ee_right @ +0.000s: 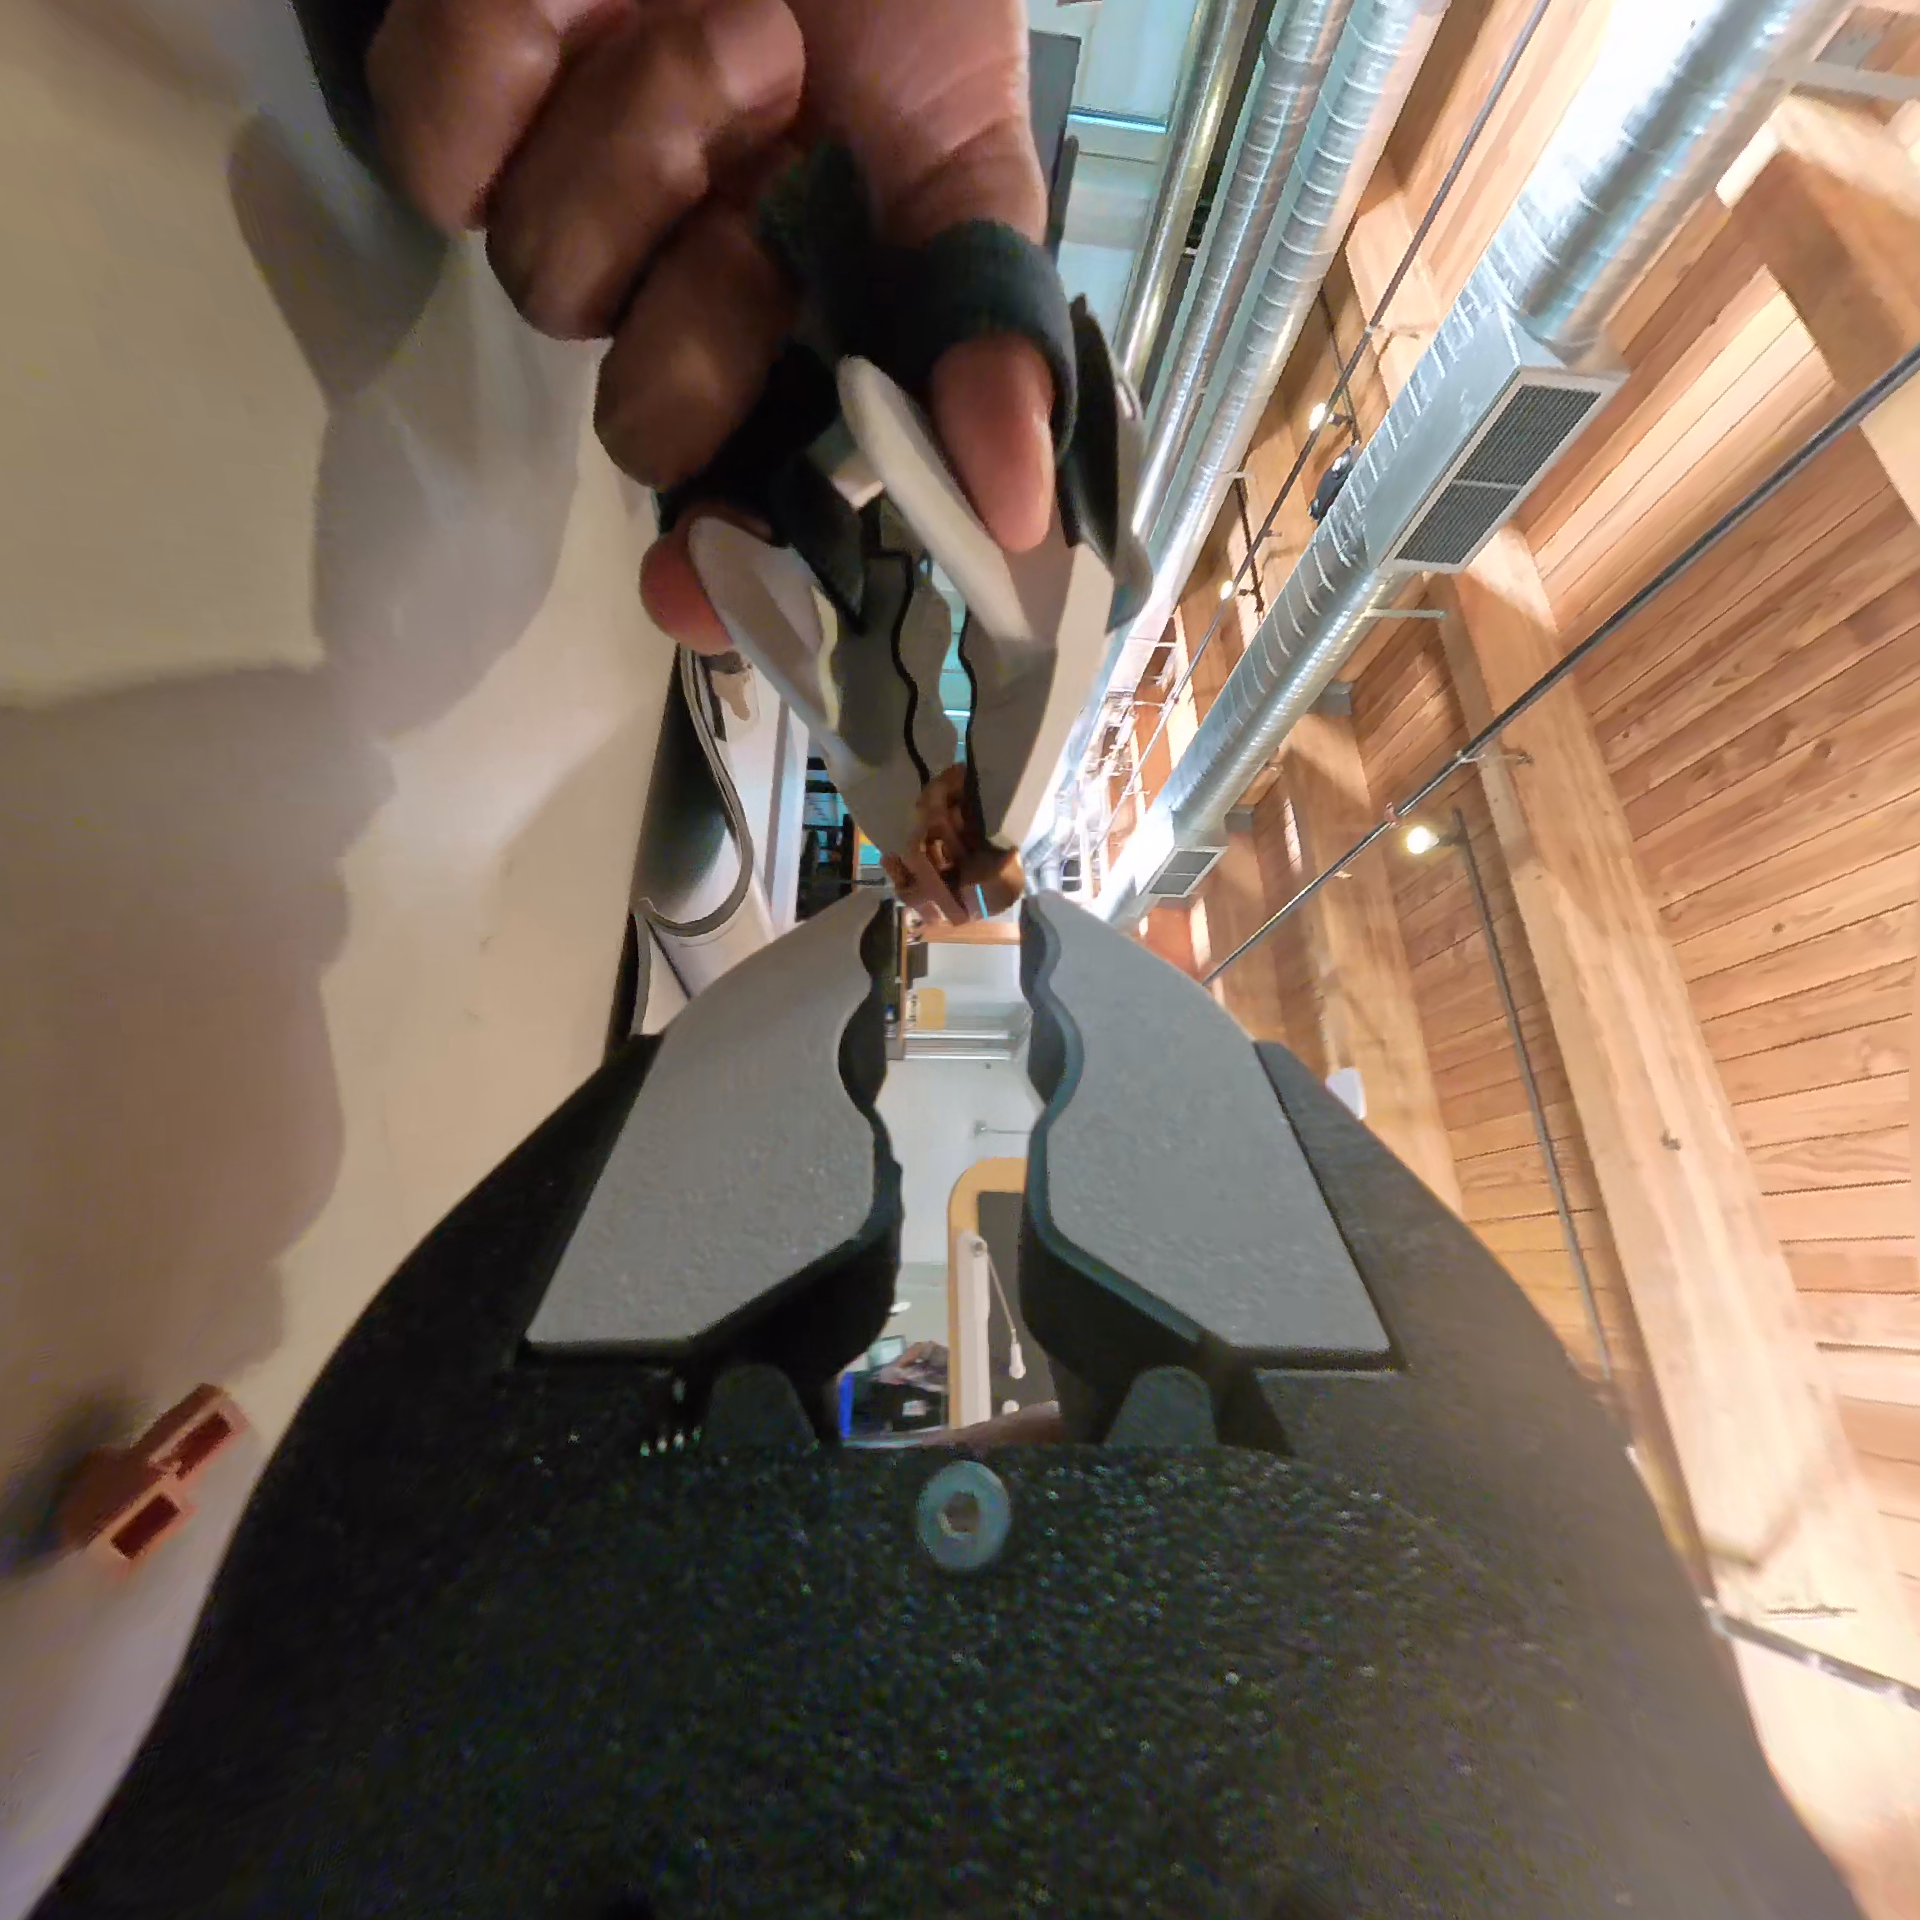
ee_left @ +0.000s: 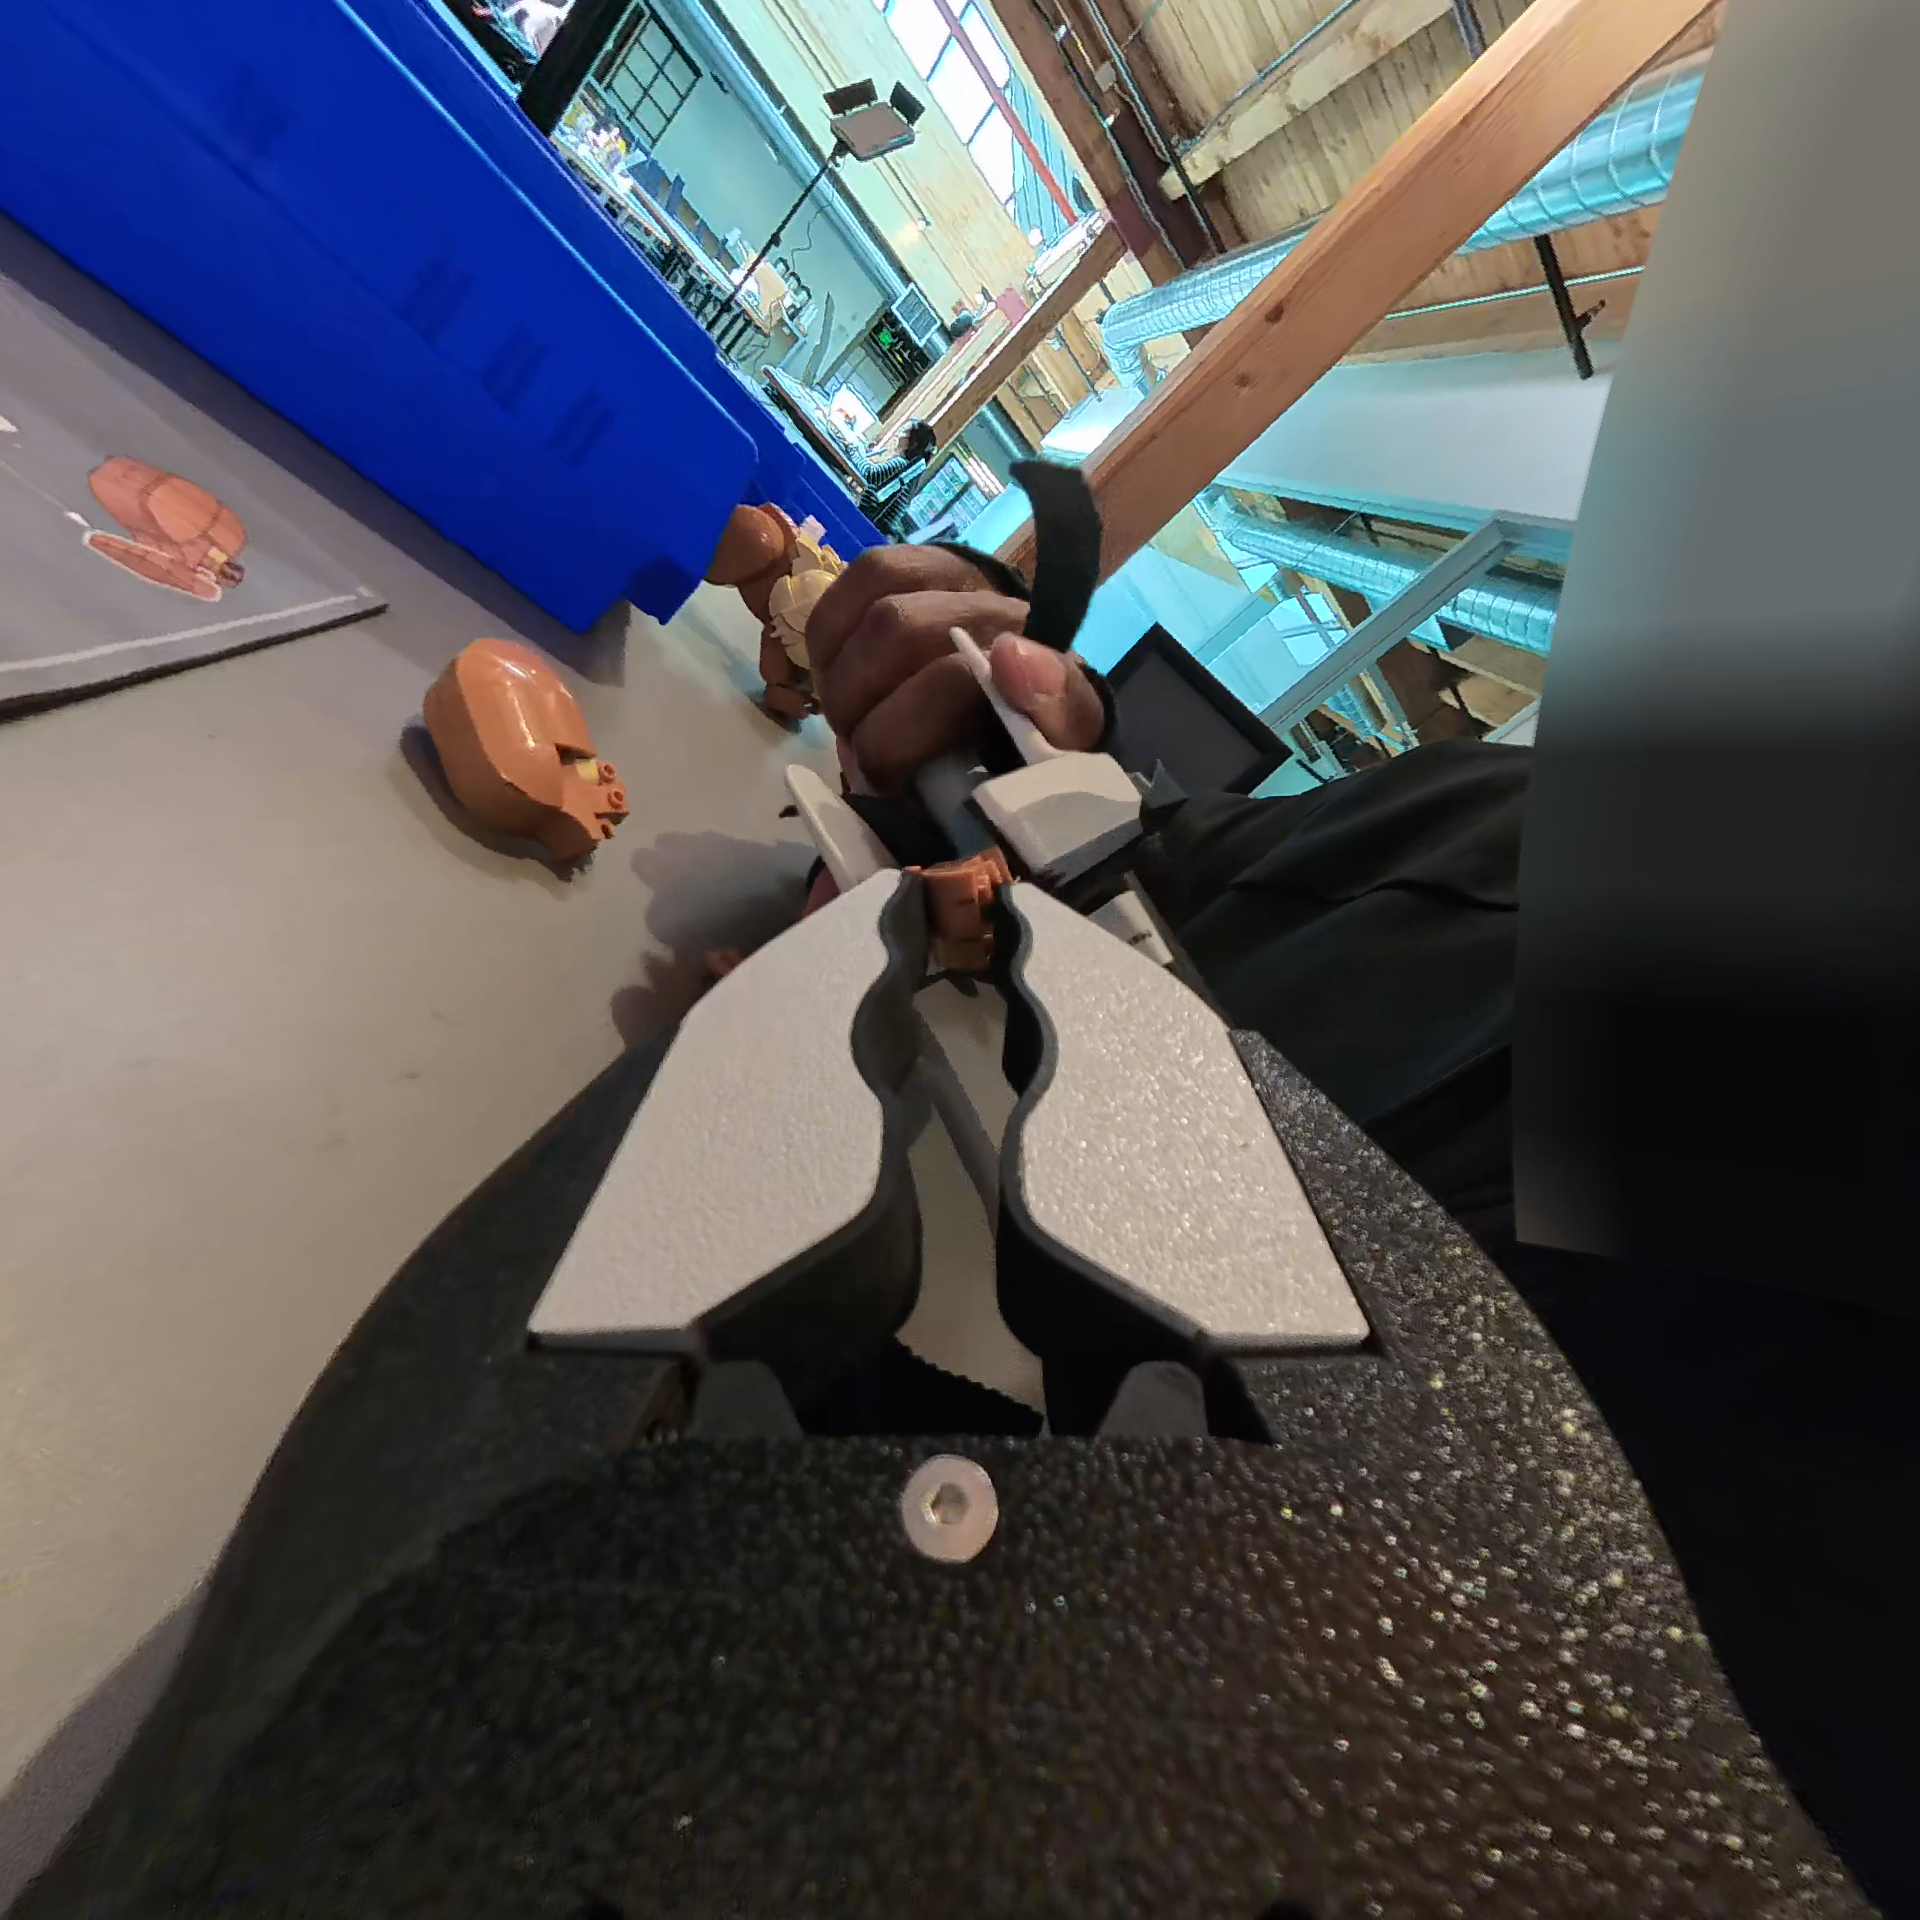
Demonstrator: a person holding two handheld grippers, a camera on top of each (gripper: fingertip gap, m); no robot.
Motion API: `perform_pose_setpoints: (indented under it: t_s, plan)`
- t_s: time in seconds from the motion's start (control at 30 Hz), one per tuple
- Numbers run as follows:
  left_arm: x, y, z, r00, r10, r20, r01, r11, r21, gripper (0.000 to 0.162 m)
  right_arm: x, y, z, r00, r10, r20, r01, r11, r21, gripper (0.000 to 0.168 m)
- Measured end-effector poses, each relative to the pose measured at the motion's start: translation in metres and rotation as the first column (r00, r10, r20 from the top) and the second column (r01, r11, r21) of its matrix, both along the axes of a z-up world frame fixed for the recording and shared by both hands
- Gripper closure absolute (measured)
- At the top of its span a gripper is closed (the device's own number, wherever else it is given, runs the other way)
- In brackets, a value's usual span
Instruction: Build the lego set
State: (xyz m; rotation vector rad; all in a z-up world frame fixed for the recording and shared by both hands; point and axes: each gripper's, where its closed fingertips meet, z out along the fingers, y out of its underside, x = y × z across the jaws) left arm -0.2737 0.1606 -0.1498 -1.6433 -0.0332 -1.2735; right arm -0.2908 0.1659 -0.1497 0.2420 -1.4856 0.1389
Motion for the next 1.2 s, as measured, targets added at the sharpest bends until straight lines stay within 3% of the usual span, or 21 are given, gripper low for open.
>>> perform_pose_setpoints:
  t_s: [0.17,0.23,0.3,0.4,0.5,0.53,0.6,0.67,0.93,1.2]
  plan:
    - [-0.005,0.002,0.003,0.999,0.041,-0.033,-0.039,0.998,0.045,0.149,-0.004,0.008,-0.003,0.996,-0.008,0.093,0.020,0.992,-0.128,0.137]
    - [-0.009,0.002,0.005,0.994,0.071,-0.083,-0.064,0.995,0.083,0.150,-0.005,0.011,-0.007,0.981,0.014,0.193,0.036,0.967,-0.253,0.136]
    - [-0.014,0.003,0.007,0.980,0.120,-0.159,-0.098,0.985,0.139,0.149,-0.005,0.012,-0.014,0.928,0.103,0.359,0.080,0.883,-0.462,0.134]
    - [-0.020,0.003,0.010,0.932,0.207,-0.298,-0.135,0.960,0.246,0.149,0.003,-0.001,-0.016,0.724,0.438,0.533,0.240,0.564,-0.790,0.122]
    - [-0.020,0.001,0.014,0.865,0.286,-0.412,-0.130,0.921,0.367,0.150,0.007,-0.006,0.007,0.590,0.706,0.392,0.369,0.196,-0.908,0.121]
    - [-0.018,0.000,0.015,0.845,0.305,-0.439,-0.119,0.908,0.401,0.149,0.007,-0.005,0.014,0.572,0.747,0.338,0.396,0.109,-0.912,0.122]
    - [-0.013,-0.001,0.017,0.813,0.331,-0.478,-0.096,0.888,0.450,0.150,0.007,-0.003,0.019,0.547,0.789,0.279,0.436,0.015,-0.900,0.125]
    - [-0.008,-0.001,0.017,0.796,0.337,-0.502,-0.069,0.876,0.478,0.149,0.008,-0.005,0.020,0.522,0.816,0.249,0.463,-0.025,-0.886,0.127]
    - [0.002,-0.002,0.013,0.754,0.340,-0.562,-0.009,0.861,0.509,0.150,0.012,-0.013,0.015,0.477,0.841,0.257,0.490,-0.012,-0.872,0.147]
    - [0.004,-0.002,0.013,0.794,0.301,-0.529,-0.021,0.882,0.471,0.150,0.013,-0.013,0.015,0.496,0.825,0.271,0.448,0.025,-0.894,0.147]
